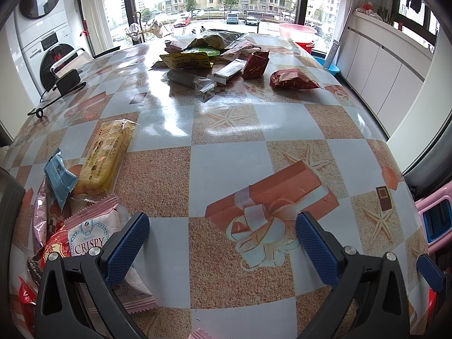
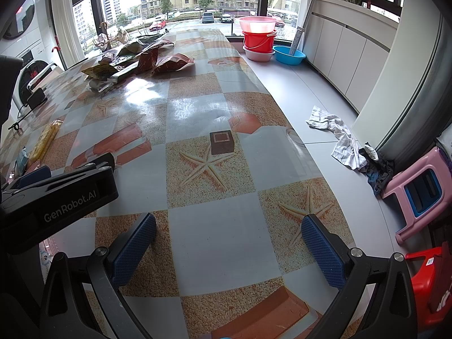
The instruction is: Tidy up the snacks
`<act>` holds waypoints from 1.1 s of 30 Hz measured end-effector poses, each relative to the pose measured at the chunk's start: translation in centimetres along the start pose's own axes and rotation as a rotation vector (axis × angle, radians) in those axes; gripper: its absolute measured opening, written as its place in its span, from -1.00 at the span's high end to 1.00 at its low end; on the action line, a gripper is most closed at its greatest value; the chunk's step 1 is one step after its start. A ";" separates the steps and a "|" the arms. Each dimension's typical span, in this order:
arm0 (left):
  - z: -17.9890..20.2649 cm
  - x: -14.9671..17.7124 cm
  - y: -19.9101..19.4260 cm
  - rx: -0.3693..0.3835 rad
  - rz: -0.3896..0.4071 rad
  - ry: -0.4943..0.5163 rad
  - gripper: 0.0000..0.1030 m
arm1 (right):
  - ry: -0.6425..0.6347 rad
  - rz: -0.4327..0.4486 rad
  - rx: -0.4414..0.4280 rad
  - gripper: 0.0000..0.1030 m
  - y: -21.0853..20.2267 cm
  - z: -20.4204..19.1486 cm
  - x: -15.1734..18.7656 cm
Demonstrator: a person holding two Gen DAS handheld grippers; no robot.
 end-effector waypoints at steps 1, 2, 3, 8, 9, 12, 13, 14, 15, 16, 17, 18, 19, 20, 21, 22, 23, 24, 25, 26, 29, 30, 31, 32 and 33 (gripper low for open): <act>0.0 0.0 0.0 0.000 0.000 0.000 -1.00 | 0.000 0.000 0.000 -1.00 0.0 0.0 0.0; 0.0 0.0 0.0 0.000 0.000 0.000 -1.00 | 0.000 0.000 0.000 -1.00 0.0 0.0 0.0; 0.0 0.0 0.0 0.000 0.000 0.000 -1.00 | 0.000 0.000 0.000 -1.00 0.0 0.0 0.0; 0.0 0.0 0.0 0.000 -0.002 -0.001 -1.00 | 0.000 0.000 0.000 -1.00 0.0 0.0 0.0; 0.0 0.0 0.0 0.002 -0.003 -0.004 -1.00 | 0.000 0.000 0.000 -1.00 0.0 0.0 0.0; 0.3 0.3 -0.1 0.024 -0.077 0.014 -1.00 | 0.000 0.000 -0.001 -1.00 0.0 0.0 0.0; 0.4 0.4 -0.1 0.033 -0.099 0.028 -1.00 | 0.000 0.000 -0.001 -1.00 0.0 0.0 0.0; 0.5 0.5 -0.2 0.045 -0.123 0.046 -1.00 | 0.000 0.000 0.000 -1.00 0.1 0.0 0.0; 0.6 0.5 -0.1 0.058 -0.146 0.063 -1.00 | 0.000 0.000 0.000 -1.00 0.0 0.0 0.0; 0.7 0.6 -0.3 0.081 -0.184 0.085 -1.00 | 0.000 0.000 -0.001 -1.00 0.1 0.0 0.0; 0.5 0.8 -0.5 0.093 -0.205 0.083 -1.00 | 0.000 0.000 -0.001 -1.00 0.0 0.0 0.0; 0.0 0.7 -1.2 0.101 -0.200 0.067 -1.00 | 0.000 0.000 -0.001 -1.00 0.1 0.0 0.0; -0.7 0.4 -2.6 0.110 -0.169 0.057 -1.00 | 0.000 0.000 -0.001 -1.00 0.1 0.0 0.0; -1.4 0.1 -4.0 0.116 -0.130 0.063 -1.00 | 0.000 0.000 0.000 -1.00 0.1 0.0 0.0; -2.1 -0.1 -5.3 0.117 -0.094 0.075 -1.00 | 0.000 0.000 -0.001 -1.00 0.1 0.0 0.0; -3.3 -0.2 -7.0 0.113 -0.052 0.093 -1.00 | 0.000 0.000 -0.001 -1.00 0.0 0.0 0.0; -4.4 -0.1 -8.3 0.105 -0.022 0.102 -1.00 | 0.000 0.000 0.000 -1.00 0.1 0.0 0.0; -5.7 0.1 -9.7 0.095 0.008 0.108 -1.00 | 0.000 0.000 0.000 -1.00 0.1 0.0 0.0; -7.4 0.6 -10.9 0.080 0.032 0.110 -1.00 | 0.000 0.000 0.000 -1.00 0.1 0.0 0.0; -8.9 1.1 -11.8 0.064 0.043 0.107 -1.00 | 0.000 0.000 0.000 -1.00 0.1 0.0 0.0; -13.6 3.6 -12.6 0.002 0.014 0.093 -1.00 | 0.000 0.000 0.000 -1.00 0.1 0.0 0.0; -14.9 4.6 -12.5 -0.013 -0.005 0.085 -1.00 | 0.000 0.000 0.000 -1.00 0.1 0.0 0.0; -16.4 5.7 -12.3 -0.022 -0.030 0.073 -1.00 | 0.000 0.000 0.000 -1.00 0.0 0.0 0.0; -17.4 6.7 -12.0 -0.032 -0.056 0.060 -1.00 | 0.000 0.000 0.000 -1.00 0.0 0.0 0.0; -18.0 7.5 -11.8 -0.035 -0.074 0.048 -1.00 | 0.000 0.000 0.000 -1.00 0.1 0.0 0.0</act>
Point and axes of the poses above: each gripper's, at about its wrist camera, not at the fingertips, and y roughly the way its jaws point, z to its right, x to its underside, the point moved 6 cm from there along y, roughly the way its jaws point, and after that the axes turned 10 degrees about z, right-handed, at the moved point
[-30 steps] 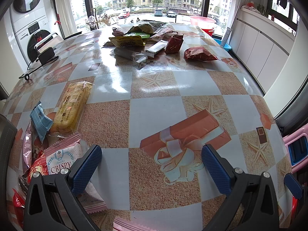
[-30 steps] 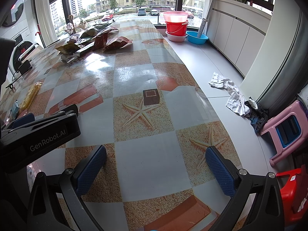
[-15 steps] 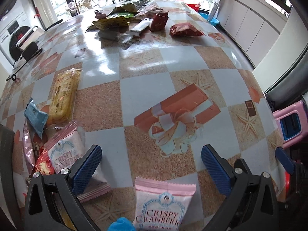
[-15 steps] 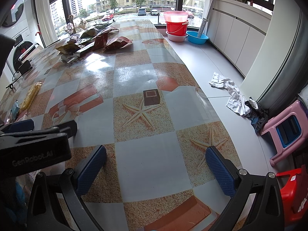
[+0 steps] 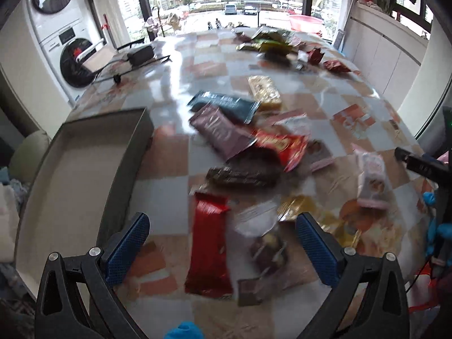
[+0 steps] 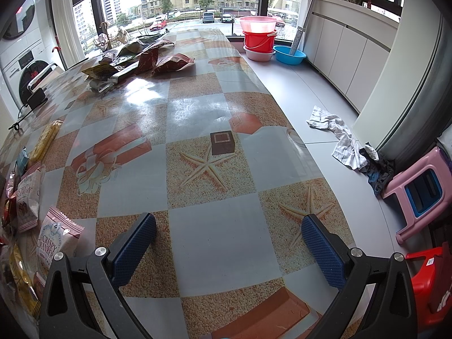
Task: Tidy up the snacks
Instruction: 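Move both tools to the snacks and close on red bar and pink packet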
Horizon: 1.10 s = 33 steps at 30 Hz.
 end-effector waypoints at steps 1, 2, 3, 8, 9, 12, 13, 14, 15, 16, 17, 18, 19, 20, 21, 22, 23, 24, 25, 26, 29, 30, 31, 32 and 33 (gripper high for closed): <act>-0.5 0.7 0.4 0.006 -0.019 -0.016 -1.00 | 0.000 0.000 0.000 -1.00 0.0 0.0 0.0; -0.7 1.2 0.7 0.012 -0.029 -0.024 -1.00 | 0.000 0.000 0.000 -1.00 0.0 0.0 0.0; -1.0 1.4 0.9 0.030 -0.023 -0.041 -1.00 | 0.000 0.000 0.000 -1.00 0.0 0.0 0.0; -1.5 1.5 0.9 0.050 -0.014 -0.056 -1.00 | -0.010 -0.073 -0.013 -1.00 -0.3 -0.6 0.3; -1.7 1.6 0.7 0.047 -0.011 -0.057 -1.00 | -0.010 -0.096 -0.034 -1.00 -0.5 -1.1 0.5; -1.9 1.8 0.5 0.063 -0.010 -0.044 -1.00 | 0.021 -0.141 -0.196 -1.00 -2.3 -4.3 0.9; -2.1 1.9 0.3 0.072 -0.010 -0.039 -1.00 | 0.024 -0.155 -0.234 -1.00 -2.6 -5.4 1.0; -2.1 2.0 0.3 0.076 -0.009 -0.036 -1.00 | 0.021 -0.173 -0.260 -1.00 -2.8 -6.5 1.1; -2.2 2.1 0.3 0.079 -0.007 -0.035 -1.00 | 0.012 -0.194 -0.279 -1.00 -2.9 -7.7 1.2; -2.4 2.0 0.4 0.084 -0.006 -0.038 -1.00 | 0.004 -0.209 -0.288 -1.00 -2.7 -8.7 1.4; -2.6 2.1 0.4 0.084 -0.006 -0.040 -1.00 | -0.002 -0.226 -0.292 -1.00 -2.5 -9.6 1.5; -2.9 2.0 0.5 0.078 -0.004 -0.044 -1.00 | -0.016 -0.232 -0.279 -1.00 -2.3 -10.4 1.6; -3.3 2.0 0.7 0.057 -0.008 -0.045 -1.00 | -0.034 -0.234 -0.261 -1.00 -2.2 -11.1 1.5; -3.8 2.1 0.9 0.043 -0.013 -0.042 -1.00 | -0.051 -0.241 -0.243 -1.00 -2.0 -11.6 1.6; -4.0 2.3 1.2 0.044 -0.022 -0.040 -1.00 | -0.076 -0.246 -0.216 -1.00 -1.8 -12.1 1.8; -4.2 2.6 1.6 0.038 -0.044 -0.034 -1.00 | -0.112 -0.252 -0.185 -1.00 -1.6 -12.5 2.0; -4.2 3.0 2.1 0.021 -0.065 -0.007 -1.00 | -0.146 -0.255 -0.160 -1.00 -1.4 -12.8 2.1; -4.0 3.0 2.0 0.022 -0.041 0.014 -1.00 | -0.178 -0.235 -0.155 -1.00 -1.4 -13.2 2.2; -3.8 2.9 1.9 0.020 -0.037 0.023 -1.00 | -0.185 -0.224 -0.165 -1.00 -1.4 -13.5 2.2; -3.6 2.9 2.0 0.027 -0.041 0.020 -1.00 | -0.184 -0.207 -0.169 -1.00 -1.4 -13.5 2.2; -2.8 2.7 2.5 0.049 -0.049 -0.011 -1.00 | -0.171 -0.180 -0.162 -1.00 -1.4 -13.5 2.3; -2.7 2.6 2.6 0.043 -0.043 -0.017 -1.00 | -0.169 -0.180 -0.160 -1.00 -1.4 -13.4 2.2; -2.6 2.5 2.8 0.047 -0.032 -0.027 -1.00 | -0.169 -0.181 -0.160 -1.00 -1.4 -13.5 2.2; -2.5 2.4 2.9 0.051 -0.013 -0.043 -1.00 | -0.169 -0.183 -0.161 -1.00 -1.6 -13.4 2.1; -2.5 2.4 2.9 0.040 0.005 -0.054 -1.00 | -0.172 -0.185 -0.163 -1.00 -1.5 -13.3 2.1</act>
Point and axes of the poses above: each gripper's, at about its wrist camera, not at the fingertips, and y roughly the way its jaws point, z to its right, x to its underside, the point moved 6 cm from there along y, roughly the way its jaws point, and after that the axes turned 10 degrees about z, right-handed, at the moved point
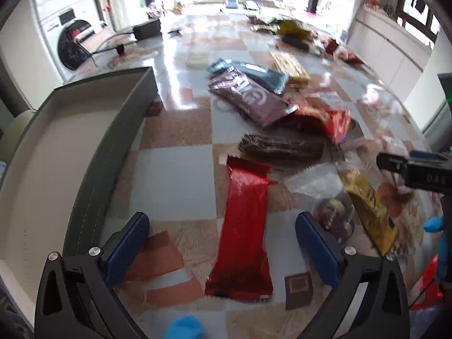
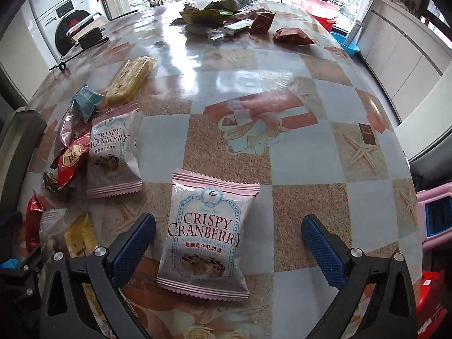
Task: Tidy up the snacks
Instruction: 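Move both tools to the snacks and close on red bar and pink packet, then carry red bar with left tool while right tool carries pink packet into tray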
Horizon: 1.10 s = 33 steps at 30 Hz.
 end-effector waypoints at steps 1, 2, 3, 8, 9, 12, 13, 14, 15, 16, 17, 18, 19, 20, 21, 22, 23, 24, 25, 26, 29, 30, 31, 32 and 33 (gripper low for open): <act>0.0 0.0 0.2 -0.009 -0.001 -0.007 -1.00 | -0.001 -0.004 -0.002 -1.00 -0.1 0.0 -0.1; 0.1 -0.1 0.3 -0.014 -0.020 -0.009 -1.00 | -0.002 -0.012 -0.002 -1.00 0.0 -0.1 -0.1; 0.1 -0.1 0.4 -0.012 -0.047 -0.005 -1.00 | -0.002 -0.025 -0.001 -1.00 0.0 -0.2 -0.3; 1.6 -0.5 -0.2 0.028 -0.087 0.091 -0.69 | -0.022 -0.067 -0.018 -0.97 0.1 -0.9 -0.3; 1.9 -0.4 -0.4 0.043 -0.083 0.102 -0.48 | -0.034 -0.064 -0.018 -0.92 0.0 -1.1 -0.1; 2.8 -0.4 -0.8 0.088 -0.082 0.114 0.16 | -0.058 -0.031 -0.032 -0.25 -1.0 -1.4 -0.1; 3.0 -0.4 -0.9 0.099 -0.078 0.117 0.50 | -0.065 -0.020 -0.039 0.17 -1.4 -1.5 -0.2; 3.0 -0.5 -1.0 0.112 -0.080 0.108 0.55 | -0.064 -0.026 -0.047 0.17 -1.5 -1.4 -0.2; 2.9 -0.5 -1.0 0.120 -0.084 0.089 0.57 | -0.059 -0.031 -0.058 0.17 -1.5 -1.3 -0.2; 2.6 -0.5 -1.2 0.142 -0.089 0.056 0.57 | -0.052 -0.029 -0.070 0.17 -1.7 -1.2 -0.2; 2.4 -0.4 -1.5 0.160 -0.088 0.031 0.57 | -0.033 -0.030 -0.094 0.17 -1.8 -1.1 -0.1; 2.1 -0.4 -1.8 0.169 -0.080 0.010 0.57 | -0.004 -0.033 -0.128 0.17 -2.1 -1.0 0.0; 2.0 -0.6 -2.0 0.167 -0.070 0.005 0.57 | 0.021 -0.035 -0.155 0.17 -2.5 -0.9 0.1; 2.1 -1.0 -2.2 0.166 -0.057 0.001 0.57 | 0.039 -0.033 -0.176 0.17 -2.8 -0.9 0.1; 1.9 -1.2 -2.7 0.170 -0.045 -0.004 0.57 | 0.047 -0.029 -0.190 0.17 -3.2 -1.0 0.0; 1.7 -1.6 -3.3 0.176 -0.028 -0.011 0.57 | 0.048 -0.025 -0.199 0.17 -3.5 -1.3 -0.3; 1.5 -1.9 -3.8 0.180 -0.014 -0.015 0.57 | 0.050 -0.022 -0.213 0.17 -3.8 -1.6 -0.5; 1.4 -2.2 -4.3 0.183 0.002 -0.020 0.57 | 0.052 -0.018 -0.227 0.17 -4.1 -2.0 -0.7; 1.1 -2.6 -4.9 0.185 0.017 -0.025 0.57 | 0.052 -0.015 -0.242 0.17 -4.4 -2.5 -1.0; 0.8 -2.9 -5.4 0.187 0.031 -0.032 0.57 | 0.049 -0.010 -0.254 0.17 -4.8 -3.0 -1.2; -0.5 -3.9 -6.9 0.185 0.078 -0.058 0.57 | 0.025 -0.001 -0.292 0.17 -5.7 -5.4 -1.9; -1.1 -4.1 -7.4 0.183 0.092 -0.069 0.57 | 0.017 0.000 -0.308 0.17 -5.9 -6.4 -2.1; -1.9 -4.4 -7.9 0.175 0.109 -0.083 0.57 | 0.008 0.000 -0.323 0.17 -6.1 -7.3 -2.3; -2.8 -4.6 -8.3 0.166 0.123 -0.096 0.57 | -0.004 0.000 -0.338 0.17 -6.2 -8.4 -2.6; -3.9 -4.6 -8.7 0.154 0.134 -0.112 0.57 | -0.016 0.001 -0.348 0.17 -6.3 -9.3 -2.8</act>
Point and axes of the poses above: each gripper's, at about its wrist camera, not at the fingertips, and y roughly the way its jaws point, z to its right, x to its underside, the point moved 6 cm from there along y, roughly the way its jaws point, and after that the axes turned 10 degrees about z, right-handed, at the moved point
